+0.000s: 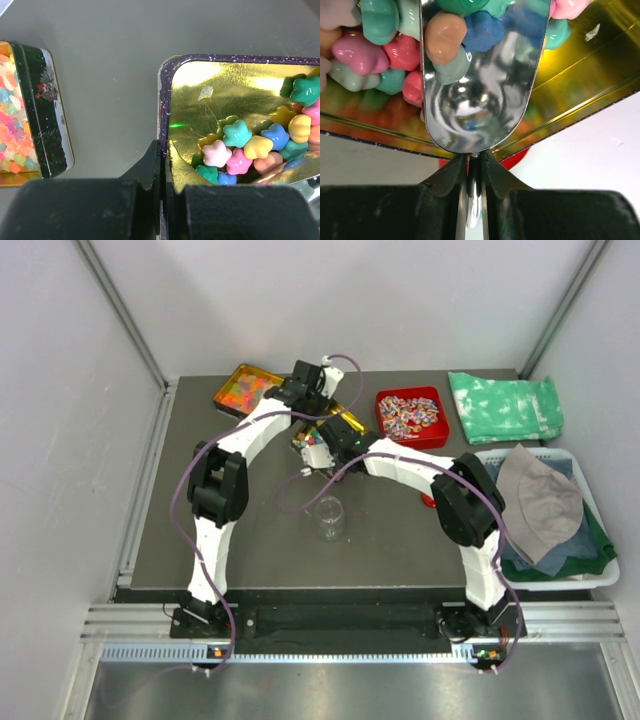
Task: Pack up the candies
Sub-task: Scoop the fake candies from the storage box.
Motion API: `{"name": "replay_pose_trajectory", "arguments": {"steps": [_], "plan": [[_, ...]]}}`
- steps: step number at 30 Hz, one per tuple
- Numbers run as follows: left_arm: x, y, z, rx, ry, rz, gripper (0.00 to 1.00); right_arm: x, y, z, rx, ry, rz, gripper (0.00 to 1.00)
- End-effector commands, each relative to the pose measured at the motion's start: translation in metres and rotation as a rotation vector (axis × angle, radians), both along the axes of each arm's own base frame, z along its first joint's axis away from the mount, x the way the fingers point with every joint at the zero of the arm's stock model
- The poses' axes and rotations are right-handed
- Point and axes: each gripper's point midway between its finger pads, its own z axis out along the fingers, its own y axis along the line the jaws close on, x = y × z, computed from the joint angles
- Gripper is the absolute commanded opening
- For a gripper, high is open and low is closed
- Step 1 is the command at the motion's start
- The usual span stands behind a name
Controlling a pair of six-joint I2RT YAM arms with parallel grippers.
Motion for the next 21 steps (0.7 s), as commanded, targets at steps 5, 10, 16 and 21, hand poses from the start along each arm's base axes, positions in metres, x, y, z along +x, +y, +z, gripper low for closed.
{"name": "replay_pose_trajectory", "arguments": {"steps": [5,10,16,21], "plan": [[0.003,-0.032,0.062,-0.168,-0.12,-0.022,0.0,-0.023,0.03,-0.009,0.113,0.102,-0.058,0.0],[0.001,-0.03,0.061,-0.168,-0.117,-0.017,0.0,-0.025,0.041,-0.011,0.17,0.107,-0.101,0.0],[-0.001,-0.029,0.061,-0.17,-0.113,-0.014,0.0,-0.03,0.051,-0.013,0.23,0.13,-0.128,0.0],[-0.004,-0.026,0.055,-0.161,-0.104,-0.007,0.0,-0.034,0.055,-0.009,0.34,0.155,-0.214,0.0]]}}
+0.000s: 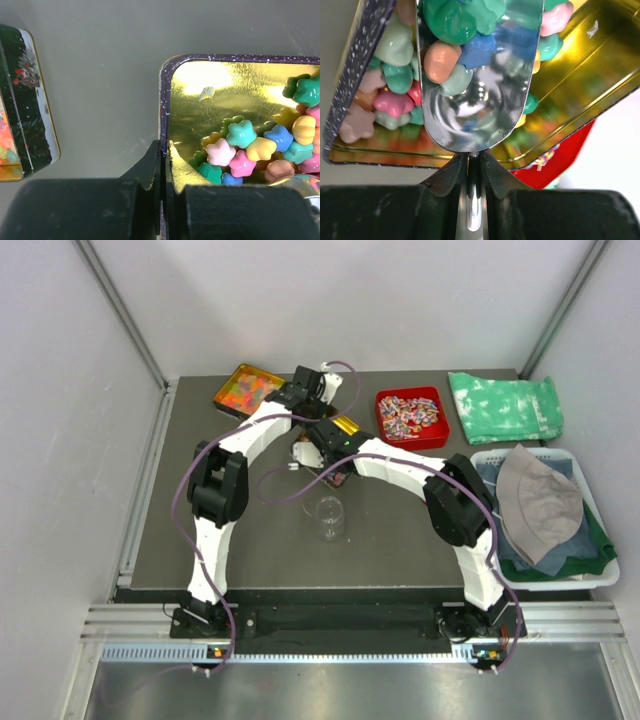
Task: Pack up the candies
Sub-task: Scoop the fake candies from the storage box.
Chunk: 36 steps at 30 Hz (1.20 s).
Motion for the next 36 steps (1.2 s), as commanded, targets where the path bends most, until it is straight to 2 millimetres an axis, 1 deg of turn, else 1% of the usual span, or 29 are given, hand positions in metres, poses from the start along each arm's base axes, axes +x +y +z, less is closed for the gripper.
{"name": "replay_pose_trajectory", "arguments": {"steps": [1,7,11,12,16,17,18,24,30,33,36], "plan": [[0.006,-0.029,0.072,-0.165,-0.151,-0.021,0.0,-0.008,0.034,0.009,0.195,0.036,-0.053,0.0],[0.004,-0.029,0.069,-0.168,-0.147,-0.013,0.0,-0.009,0.037,0.009,0.265,0.028,-0.108,0.0],[0.005,-0.028,0.07,-0.168,-0.15,-0.006,0.0,-0.007,0.039,0.017,0.301,0.016,-0.125,0.0],[0.005,-0.028,0.069,-0.167,-0.149,-0.007,0.0,-0.007,0.037,0.016,0.304,0.015,-0.134,0.0],[0.006,-0.024,0.066,-0.169,-0.138,0.006,0.0,-0.008,0.03,0.025,0.349,0.014,-0.158,0.0],[0.007,-0.024,0.067,-0.176,-0.137,0.007,0.0,-0.01,0.029,0.023,0.357,0.018,-0.164,0.0],[0.007,-0.024,0.064,-0.181,-0.124,0.01,0.0,-0.01,0.027,0.029,0.371,0.015,-0.165,0.0],[0.013,-0.021,0.066,-0.209,-0.118,0.017,0.0,-0.012,0.015,0.033,0.4,0.012,-0.199,0.0],[0.016,-0.018,0.064,-0.201,-0.117,0.026,0.0,-0.008,0.003,0.04,0.396,-0.017,-0.241,0.0],[0.016,-0.017,0.063,-0.198,-0.116,0.024,0.0,-0.008,0.002,0.043,0.397,-0.021,-0.238,0.0],[0.016,-0.018,0.061,-0.195,-0.112,0.026,0.0,-0.006,0.001,0.04,0.369,-0.025,-0.236,0.0]]}}
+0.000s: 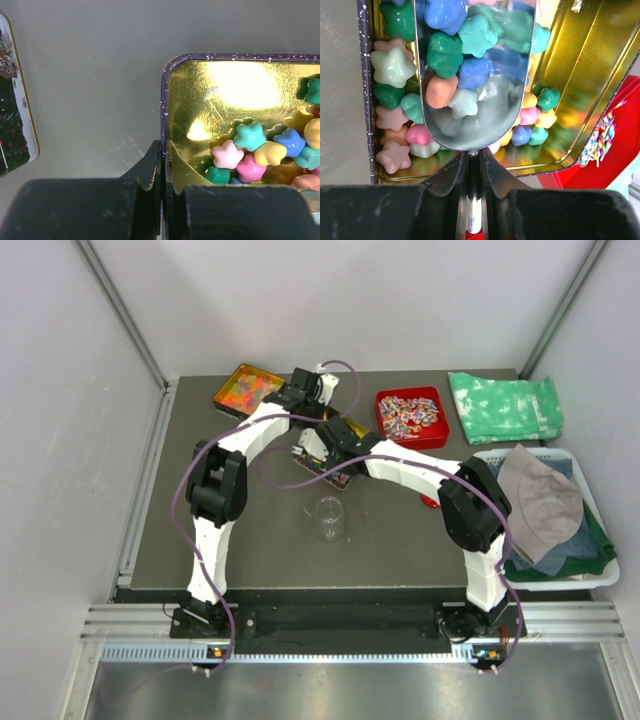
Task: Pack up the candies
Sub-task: Scoop the fake candies from the storage box.
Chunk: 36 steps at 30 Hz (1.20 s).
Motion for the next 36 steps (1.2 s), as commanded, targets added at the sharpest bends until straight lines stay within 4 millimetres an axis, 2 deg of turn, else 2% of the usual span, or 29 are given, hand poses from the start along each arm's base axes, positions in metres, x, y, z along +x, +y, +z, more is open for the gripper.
{"name": "replay_pose_trajectory", "arguments": {"steps": [1,4,7,13,17,26,36], "plan": [[0.022,-0.017,0.069,-0.125,-0.161,-0.002,0.0,0.012,0.001,0.035,0.053,-0.081,-0.026,0.0],[0.021,-0.017,0.069,-0.12,-0.163,-0.003,0.0,0.014,0.0,0.033,0.026,-0.086,-0.019,0.0],[0.021,-0.014,0.066,-0.105,-0.161,0.0,0.0,0.014,0.0,0.038,0.029,-0.088,-0.014,0.0],[0.022,-0.01,0.059,-0.086,-0.157,0.007,0.0,0.004,-0.004,0.049,0.047,-0.079,0.001,0.0],[0.023,-0.01,0.058,-0.092,-0.153,0.013,0.0,-0.002,-0.009,0.05,0.056,-0.075,-0.005,0.0],[0.024,-0.01,0.051,-0.087,-0.134,0.022,0.0,-0.01,-0.016,0.065,0.097,-0.106,-0.02,0.0],[0.029,-0.007,0.045,-0.116,-0.107,0.035,0.0,-0.027,-0.031,0.061,0.117,-0.11,-0.024,0.0]]}}
